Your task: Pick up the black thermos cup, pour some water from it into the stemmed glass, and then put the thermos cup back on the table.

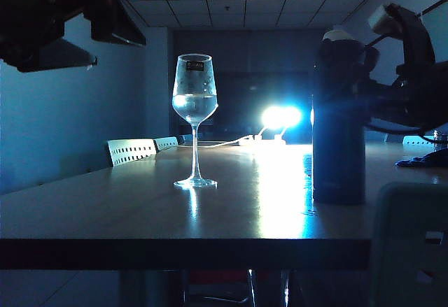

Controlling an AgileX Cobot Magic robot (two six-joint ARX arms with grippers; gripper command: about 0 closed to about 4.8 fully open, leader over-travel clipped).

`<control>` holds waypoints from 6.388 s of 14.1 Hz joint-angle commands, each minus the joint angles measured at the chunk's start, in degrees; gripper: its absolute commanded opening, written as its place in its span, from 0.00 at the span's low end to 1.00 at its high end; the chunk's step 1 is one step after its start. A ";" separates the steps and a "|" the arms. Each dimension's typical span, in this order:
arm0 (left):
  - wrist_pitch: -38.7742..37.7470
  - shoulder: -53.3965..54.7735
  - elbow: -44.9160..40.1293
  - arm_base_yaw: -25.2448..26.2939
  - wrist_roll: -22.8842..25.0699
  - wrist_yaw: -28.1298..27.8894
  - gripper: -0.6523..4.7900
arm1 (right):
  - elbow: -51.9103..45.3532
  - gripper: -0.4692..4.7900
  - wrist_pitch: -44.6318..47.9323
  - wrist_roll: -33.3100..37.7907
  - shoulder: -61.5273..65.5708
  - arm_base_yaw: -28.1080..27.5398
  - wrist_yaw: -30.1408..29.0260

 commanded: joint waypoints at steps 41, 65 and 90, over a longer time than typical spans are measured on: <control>-15.19 25.16 33.42 1.62 1.51 3.96 1.00 | 75.30 0.29 -39.95 -29.62 26.12 8.61 3.61; -18.51 27.74 35.19 0.87 1.11 4.00 1.00 | 75.43 0.29 -28.70 -70.77 30.38 10.62 4.79; -18.95 27.74 35.19 0.90 1.53 3.80 1.00 | 77.26 0.29 -28.72 -96.02 30.38 10.49 3.13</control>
